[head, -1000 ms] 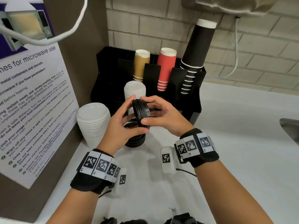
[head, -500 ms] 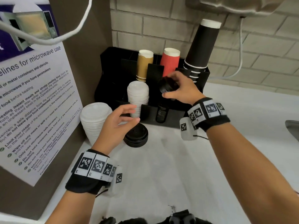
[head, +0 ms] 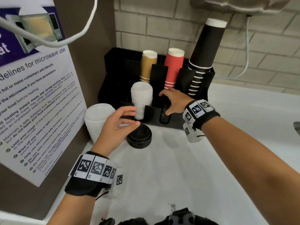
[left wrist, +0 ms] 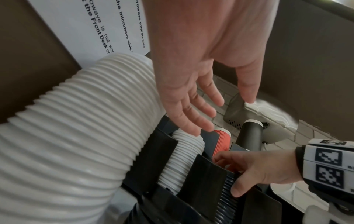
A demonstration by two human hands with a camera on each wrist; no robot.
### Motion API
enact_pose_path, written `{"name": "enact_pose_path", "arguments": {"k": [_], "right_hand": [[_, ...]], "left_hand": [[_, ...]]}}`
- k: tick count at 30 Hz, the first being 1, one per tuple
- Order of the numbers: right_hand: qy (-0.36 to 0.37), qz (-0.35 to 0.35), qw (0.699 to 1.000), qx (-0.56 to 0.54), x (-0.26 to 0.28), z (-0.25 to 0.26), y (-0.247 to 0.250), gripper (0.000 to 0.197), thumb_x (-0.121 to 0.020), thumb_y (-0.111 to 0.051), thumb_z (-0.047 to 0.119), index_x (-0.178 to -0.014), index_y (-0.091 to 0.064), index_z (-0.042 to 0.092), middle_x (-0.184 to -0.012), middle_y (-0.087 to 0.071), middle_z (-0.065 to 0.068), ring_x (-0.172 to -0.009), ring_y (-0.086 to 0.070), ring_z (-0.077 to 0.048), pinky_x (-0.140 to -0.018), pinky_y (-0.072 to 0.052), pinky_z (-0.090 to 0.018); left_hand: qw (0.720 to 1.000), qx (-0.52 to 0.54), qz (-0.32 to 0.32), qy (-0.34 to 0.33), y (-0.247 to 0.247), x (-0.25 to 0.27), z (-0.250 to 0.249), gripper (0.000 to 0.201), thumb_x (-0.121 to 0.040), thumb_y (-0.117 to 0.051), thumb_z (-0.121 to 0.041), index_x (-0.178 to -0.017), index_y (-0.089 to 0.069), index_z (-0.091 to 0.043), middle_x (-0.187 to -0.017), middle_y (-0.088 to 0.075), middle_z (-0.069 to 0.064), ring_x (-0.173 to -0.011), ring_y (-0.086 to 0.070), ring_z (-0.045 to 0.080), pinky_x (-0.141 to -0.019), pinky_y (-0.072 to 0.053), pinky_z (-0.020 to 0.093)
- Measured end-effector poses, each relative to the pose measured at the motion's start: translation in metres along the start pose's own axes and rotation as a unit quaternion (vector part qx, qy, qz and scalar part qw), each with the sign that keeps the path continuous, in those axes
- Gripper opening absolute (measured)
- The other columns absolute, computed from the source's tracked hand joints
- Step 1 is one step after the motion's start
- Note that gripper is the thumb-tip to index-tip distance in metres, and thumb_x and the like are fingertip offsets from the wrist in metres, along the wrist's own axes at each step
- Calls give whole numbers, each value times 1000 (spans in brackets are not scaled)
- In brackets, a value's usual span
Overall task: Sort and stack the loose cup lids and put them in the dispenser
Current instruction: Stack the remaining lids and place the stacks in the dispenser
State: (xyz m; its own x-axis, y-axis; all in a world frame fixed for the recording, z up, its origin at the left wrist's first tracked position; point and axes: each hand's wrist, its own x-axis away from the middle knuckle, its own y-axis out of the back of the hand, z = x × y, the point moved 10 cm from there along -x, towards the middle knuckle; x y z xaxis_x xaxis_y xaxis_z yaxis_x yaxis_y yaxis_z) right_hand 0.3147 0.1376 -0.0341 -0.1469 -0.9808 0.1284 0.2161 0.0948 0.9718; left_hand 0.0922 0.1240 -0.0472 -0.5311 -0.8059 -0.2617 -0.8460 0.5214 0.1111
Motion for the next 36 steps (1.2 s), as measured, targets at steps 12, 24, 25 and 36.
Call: {"name": "enact_pose_path", "arguments": {"k": [12, 24, 25, 36], "right_hand": [[-70, -1, 967, 244, 10, 2, -42, 86, -97, -49, 39, -150, 4, -2, -159, 1, -23, -148, -7, -34, -120, -14, -40], [-26, -26, 999, 4, 19, 27, 1, 87, -88, -60, 11, -151, -2, -2, -158, 1, -22, -146, -9, -36, -118, -20, -42], [21, -102, 994, -40, 25, 40, 14, 76, -87, -58, 5, -150, -16, 0, -155, -14, -21, -142, -22, -36, -114, -27, -42], [64, 145, 987, -6, 33, 98, -106, 104, -68, -80, 50, -150, -17, 33, -140, -33, -8, -131, -29, -29, -103, -41, -50]], "left_hand": [[1000, -10, 2, -4, -3, -6, 1, 35, -86, -70, -13, -109, -63, -39, -109, -65, -7, -87, -67, 8, -87, -52, 25], [1000, 8, -11, -16, 5, 1, -13, 33, -87, -68, -9, -108, -63, -34, -110, -65, -5, -86, -65, 5, -81, -49, 20], [1000, 10, -13, -18, 7, 1, -14, 33, -87, -67, -9, -108, -63, -34, -110, -64, -5, -85, -65, 4, -80, -49, 19], [1000, 19, -11, -23, 6, 4, -21, 31, -88, -66, -9, -110, -62, -31, -110, -64, -2, -85, -65, 4, -78, -49, 17]]}}
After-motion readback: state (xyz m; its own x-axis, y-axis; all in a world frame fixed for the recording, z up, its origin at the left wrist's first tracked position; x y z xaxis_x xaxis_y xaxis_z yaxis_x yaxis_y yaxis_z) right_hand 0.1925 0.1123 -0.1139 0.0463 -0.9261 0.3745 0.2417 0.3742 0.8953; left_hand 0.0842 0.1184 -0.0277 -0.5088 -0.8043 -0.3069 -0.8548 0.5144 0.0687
